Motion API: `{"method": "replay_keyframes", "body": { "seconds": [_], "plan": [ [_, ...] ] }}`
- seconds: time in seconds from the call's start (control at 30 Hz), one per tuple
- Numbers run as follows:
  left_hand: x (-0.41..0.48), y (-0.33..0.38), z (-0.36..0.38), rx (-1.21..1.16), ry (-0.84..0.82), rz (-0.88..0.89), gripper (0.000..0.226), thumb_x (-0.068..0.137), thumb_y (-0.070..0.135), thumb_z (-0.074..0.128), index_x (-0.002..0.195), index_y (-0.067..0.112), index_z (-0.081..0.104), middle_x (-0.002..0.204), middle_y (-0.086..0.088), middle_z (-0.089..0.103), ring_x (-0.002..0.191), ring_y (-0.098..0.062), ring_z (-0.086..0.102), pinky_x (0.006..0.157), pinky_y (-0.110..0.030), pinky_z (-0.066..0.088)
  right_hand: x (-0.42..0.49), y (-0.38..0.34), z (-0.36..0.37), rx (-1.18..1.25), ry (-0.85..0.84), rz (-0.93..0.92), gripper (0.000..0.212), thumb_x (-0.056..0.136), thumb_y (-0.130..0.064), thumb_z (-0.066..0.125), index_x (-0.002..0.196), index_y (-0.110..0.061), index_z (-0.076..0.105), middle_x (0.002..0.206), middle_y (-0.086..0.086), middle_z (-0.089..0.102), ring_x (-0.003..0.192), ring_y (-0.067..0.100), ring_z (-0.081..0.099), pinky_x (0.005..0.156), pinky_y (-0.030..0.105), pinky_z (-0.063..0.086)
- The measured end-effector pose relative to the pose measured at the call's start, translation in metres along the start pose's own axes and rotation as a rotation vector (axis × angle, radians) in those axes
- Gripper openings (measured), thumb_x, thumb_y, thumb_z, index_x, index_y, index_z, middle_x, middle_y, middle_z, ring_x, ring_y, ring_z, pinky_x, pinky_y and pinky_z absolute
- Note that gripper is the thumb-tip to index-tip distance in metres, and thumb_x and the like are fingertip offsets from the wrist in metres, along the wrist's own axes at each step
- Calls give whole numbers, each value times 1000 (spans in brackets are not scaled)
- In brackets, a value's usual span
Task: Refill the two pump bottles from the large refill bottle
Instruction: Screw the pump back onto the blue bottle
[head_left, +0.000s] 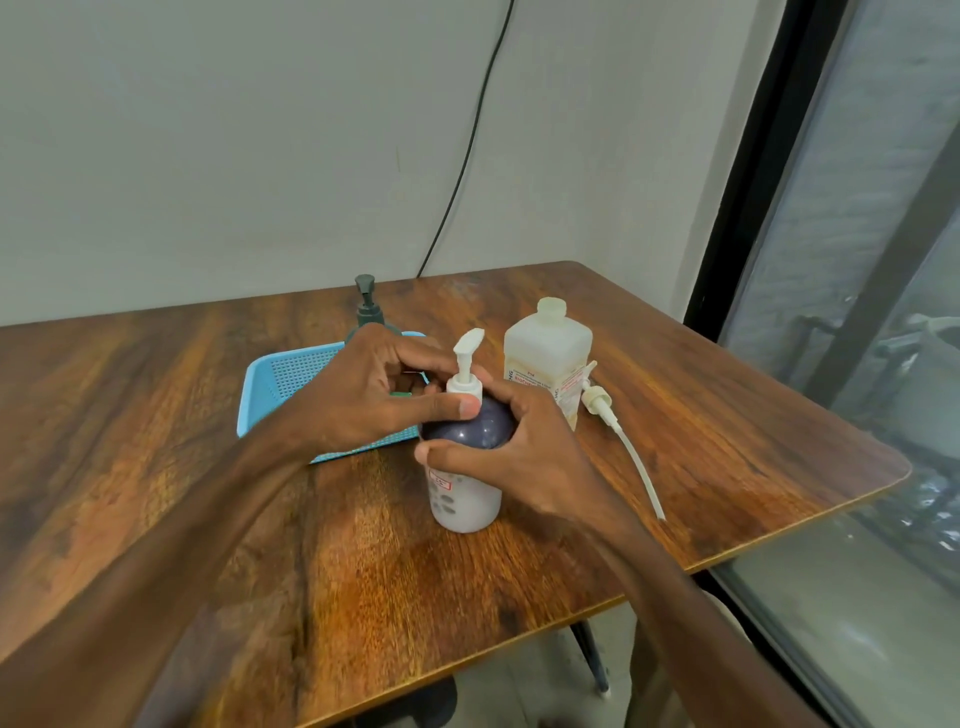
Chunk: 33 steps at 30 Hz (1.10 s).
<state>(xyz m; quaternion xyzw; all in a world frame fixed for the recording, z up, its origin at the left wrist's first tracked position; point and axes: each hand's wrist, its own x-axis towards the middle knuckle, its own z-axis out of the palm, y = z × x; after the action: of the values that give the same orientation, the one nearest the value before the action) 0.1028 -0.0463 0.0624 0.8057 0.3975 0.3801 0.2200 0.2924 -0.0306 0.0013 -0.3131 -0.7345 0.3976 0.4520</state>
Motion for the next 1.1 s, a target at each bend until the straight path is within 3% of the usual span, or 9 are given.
{"method": "replay_keyframes", "body": {
  "seconds": [0.07, 0.23, 0.33, 0.47, 0.6, 0.67, 0.77, 0.93, 1.1],
  "plan": [
    [-3, -1, 2, 52, 31, 13, 16, 85, 37, 80, 101, 33, 79, 93, 10, 77, 87, -15, 73, 77, -30, 59, -1, 1, 0, -3, -3, 11, 49, 77, -25, 90, 121, -23, 69, 113, -7, 74, 106, 12, 71, 91, 39, 61],
    [-25, 3, 36, 228, 453, -55, 29, 76, 63, 80, 99, 52, 68, 97, 30, 69, 89, 0, 67, 70, -12, 54, -2, 6, 1, -57, 35, -2, 48, 77, -22, 87, 123, -21, 70, 112, -6, 75, 103, 12, 72, 88, 44, 61],
    [-25, 6, 51, 193, 543, -159, 41, 75, 59, 78, 109, 37, 76, 101, 24, 72, 92, 1, 69, 75, -13, 55, -3, 7, 0, -61, 53, -22, 46, 78, -16, 86, 121, -17, 71, 110, -4, 76, 102, 12, 72, 89, 41, 60],
    [-19, 9, 40, 151, 438, -143, 30, 79, 44, 85, 105, 28, 82, 88, 10, 78, 74, -17, 67, 67, -45, 57, 0, 12, 0, -61, 44, -13, 51, 79, -20, 87, 127, -17, 68, 116, -2, 75, 107, 15, 71, 91, 45, 60],
    [-13, 7, 26, 135, 288, -146, 23, 80, 48, 84, 99, 35, 82, 86, 12, 79, 77, -20, 72, 70, -51, 58, 2, 12, -2, -80, 13, 9, 52, 79, -23, 87, 127, -19, 68, 117, -3, 74, 107, 15, 70, 91, 45, 60],
    [-13, 6, 23, 125, 269, -143, 30, 78, 56, 82, 101, 35, 82, 90, 15, 79, 82, -18, 74, 74, -49, 60, 1, 12, -2, -78, 2, 28, 54, 79, -26, 88, 129, -21, 66, 119, -3, 73, 109, 15, 70, 92, 46, 60],
    [-18, 6, 30, 130, 331, -155, 31, 75, 60, 77, 101, 44, 76, 91, 25, 75, 86, -6, 71, 75, -28, 58, -2, 8, 0, -58, -8, 64, 58, 81, -32, 86, 133, -26, 63, 123, -6, 71, 113, 14, 68, 95, 45, 59],
    [-35, 3, 49, 142, 444, -255, 53, 72, 69, 65, 118, 43, 65, 112, 24, 66, 101, 2, 63, 75, -7, 47, -24, 6, -3, -129, -19, 125, 67, 73, -45, 89, 131, -44, 54, 121, -25, 66, 109, -10, 62, 93, 22, 57],
    [-62, -13, 57, 59, 362, -394, 83, 64, 74, 80, 135, 41, 53, 128, 25, 61, 108, 3, 62, 86, -21, 60, -49, 22, -16, -269, -80, 165, 81, 70, -55, 88, 139, -35, 53, 131, -20, 64, 115, -6, 62, 98, 28, 56]
  ]
}}
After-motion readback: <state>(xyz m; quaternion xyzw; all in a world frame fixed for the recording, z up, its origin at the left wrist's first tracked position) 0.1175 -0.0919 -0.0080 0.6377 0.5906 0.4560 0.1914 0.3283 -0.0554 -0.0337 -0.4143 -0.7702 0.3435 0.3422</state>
